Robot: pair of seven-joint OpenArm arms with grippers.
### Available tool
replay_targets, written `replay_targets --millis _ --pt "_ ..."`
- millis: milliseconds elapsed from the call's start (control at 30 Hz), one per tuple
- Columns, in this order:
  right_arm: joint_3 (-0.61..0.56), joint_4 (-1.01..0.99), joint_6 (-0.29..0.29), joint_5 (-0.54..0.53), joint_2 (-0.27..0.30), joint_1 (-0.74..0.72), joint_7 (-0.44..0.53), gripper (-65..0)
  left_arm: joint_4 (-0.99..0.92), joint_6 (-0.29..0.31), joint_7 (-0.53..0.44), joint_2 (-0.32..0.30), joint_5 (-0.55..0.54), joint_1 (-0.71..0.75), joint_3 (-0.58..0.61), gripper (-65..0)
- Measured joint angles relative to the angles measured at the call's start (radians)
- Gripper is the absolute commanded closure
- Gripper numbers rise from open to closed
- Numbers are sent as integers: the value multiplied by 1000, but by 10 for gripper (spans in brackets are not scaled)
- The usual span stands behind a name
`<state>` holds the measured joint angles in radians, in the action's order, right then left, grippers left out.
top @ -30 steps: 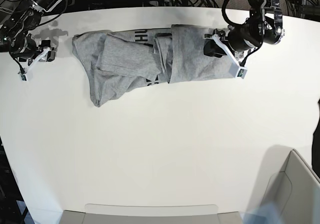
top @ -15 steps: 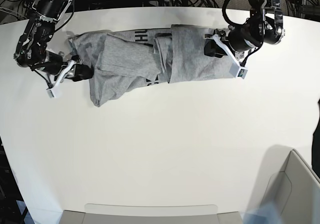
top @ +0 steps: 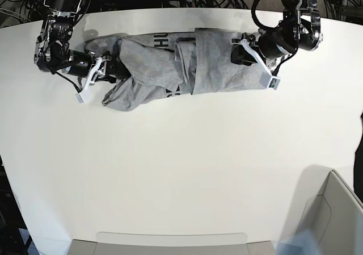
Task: Fold the T-shirt properly
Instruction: 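Grasp the other strip end with the right gripper, then fold the right-held end over onto the folded stack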
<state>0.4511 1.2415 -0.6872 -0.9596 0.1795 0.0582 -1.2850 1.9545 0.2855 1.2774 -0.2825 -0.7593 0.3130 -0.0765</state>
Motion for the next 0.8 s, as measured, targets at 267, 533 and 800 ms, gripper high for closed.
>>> replay_targets --millis 267,533,800 --pt "-3 0 0 -25 -6 17 6 -292 0 0 0 0 0 0 0 -161" --pt "58 0 0 -49 19 49 0 -292 -58 3 -3 -2 3 -1 45 -161" --pt "51 206 0 -28 17 154 -59 -292 -79 2 -55 -2 47 -3 137 -161"
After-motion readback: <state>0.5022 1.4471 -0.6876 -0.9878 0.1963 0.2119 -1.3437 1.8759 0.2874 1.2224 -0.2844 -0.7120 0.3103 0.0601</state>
